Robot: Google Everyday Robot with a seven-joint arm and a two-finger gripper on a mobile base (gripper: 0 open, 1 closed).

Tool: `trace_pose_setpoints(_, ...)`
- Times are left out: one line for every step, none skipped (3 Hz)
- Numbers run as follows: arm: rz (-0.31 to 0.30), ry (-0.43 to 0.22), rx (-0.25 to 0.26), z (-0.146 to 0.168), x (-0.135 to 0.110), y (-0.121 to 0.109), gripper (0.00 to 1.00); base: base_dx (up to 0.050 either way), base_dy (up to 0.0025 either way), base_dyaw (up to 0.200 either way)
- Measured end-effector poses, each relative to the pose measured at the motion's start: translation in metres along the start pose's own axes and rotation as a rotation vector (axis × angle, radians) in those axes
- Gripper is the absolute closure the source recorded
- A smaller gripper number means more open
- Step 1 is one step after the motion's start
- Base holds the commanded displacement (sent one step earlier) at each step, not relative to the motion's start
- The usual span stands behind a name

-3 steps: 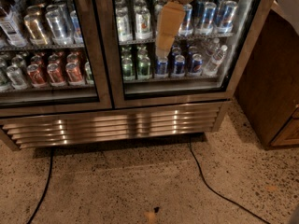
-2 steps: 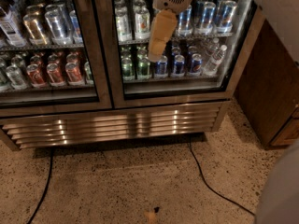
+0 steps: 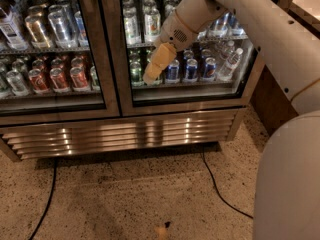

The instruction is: Open right fridge door

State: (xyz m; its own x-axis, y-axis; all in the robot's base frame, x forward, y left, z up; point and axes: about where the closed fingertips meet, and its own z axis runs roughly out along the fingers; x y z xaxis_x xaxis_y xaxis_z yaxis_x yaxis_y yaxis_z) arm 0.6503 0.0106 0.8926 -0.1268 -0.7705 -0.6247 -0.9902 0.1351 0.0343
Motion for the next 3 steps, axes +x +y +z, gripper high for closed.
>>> trace_pose_setpoints(0.0,0.0,0.0,0.0,0.0,0.0,0.0,0.0,0.0,0.0)
trace_pose_setpoints(-0.008,-0.094,-0.013,-0.003,-0.007,-0.002,0.0,0.0,0.0,0.0)
trace_pose_setpoints(-0.095,-0.242,0.046,-0.038,-0.034,0.005,0.0,0.0,0.0,0.0)
